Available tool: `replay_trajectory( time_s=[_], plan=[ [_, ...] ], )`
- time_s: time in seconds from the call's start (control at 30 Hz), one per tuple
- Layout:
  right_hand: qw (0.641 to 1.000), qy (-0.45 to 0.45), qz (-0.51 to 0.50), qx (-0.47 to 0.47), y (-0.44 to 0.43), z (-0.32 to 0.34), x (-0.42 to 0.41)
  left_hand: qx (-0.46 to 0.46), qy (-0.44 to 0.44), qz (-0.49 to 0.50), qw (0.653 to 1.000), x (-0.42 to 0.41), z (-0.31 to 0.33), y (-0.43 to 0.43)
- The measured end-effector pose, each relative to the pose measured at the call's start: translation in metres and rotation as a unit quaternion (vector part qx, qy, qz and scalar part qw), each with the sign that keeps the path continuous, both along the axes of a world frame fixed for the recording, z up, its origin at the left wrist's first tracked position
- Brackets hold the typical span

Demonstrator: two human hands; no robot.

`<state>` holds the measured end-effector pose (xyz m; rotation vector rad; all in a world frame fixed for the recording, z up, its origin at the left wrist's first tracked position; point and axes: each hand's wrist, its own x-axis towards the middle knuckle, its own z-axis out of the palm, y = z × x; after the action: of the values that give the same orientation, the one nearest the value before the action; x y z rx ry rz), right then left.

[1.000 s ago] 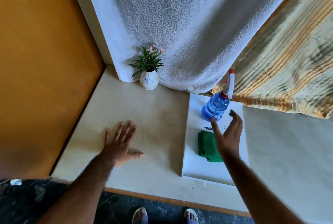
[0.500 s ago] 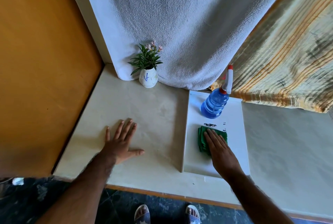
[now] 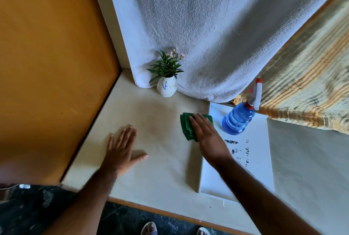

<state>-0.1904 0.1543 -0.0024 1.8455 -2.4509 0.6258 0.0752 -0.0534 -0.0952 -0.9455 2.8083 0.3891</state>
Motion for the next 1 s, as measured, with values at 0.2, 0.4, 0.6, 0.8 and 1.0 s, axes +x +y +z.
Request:
replay_trajectory(
  time_s=[0.2, 0.4, 0.6, 0.8, 1.0],
  plan=[
    [0.992, 0.09, 0.091, -0.006, -0.108, 0.009, -0.008, -0.011, 0.007, -0.001, 1.0, 0.001, 0.0, 0.001],
    [0.973, 0.162, 0.163, 0.035, -0.167, -0.006, -0.026, -0.042, 0.008, 0.003, 0.999, 0.002, -0.005, 0.002],
    [0.958, 0.206, 0.2, 0.023, -0.184, -0.016, -0.035, -0.057, 0.022, 0.008, 0.998, 0.003, -0.005, 0.005],
    [0.963, 0.181, 0.198, 0.03, -0.179, -0.033, -0.042, -0.071, 0.033, 0.013, 0.997, 0.003, -0.005, 0.007],
    [0.962, 0.144, 0.222, 0.059, -0.168, -0.05, -0.035, -0.073, 0.032, 0.014, 0.997, 0.004, -0.004, 0.007]
  ],
)
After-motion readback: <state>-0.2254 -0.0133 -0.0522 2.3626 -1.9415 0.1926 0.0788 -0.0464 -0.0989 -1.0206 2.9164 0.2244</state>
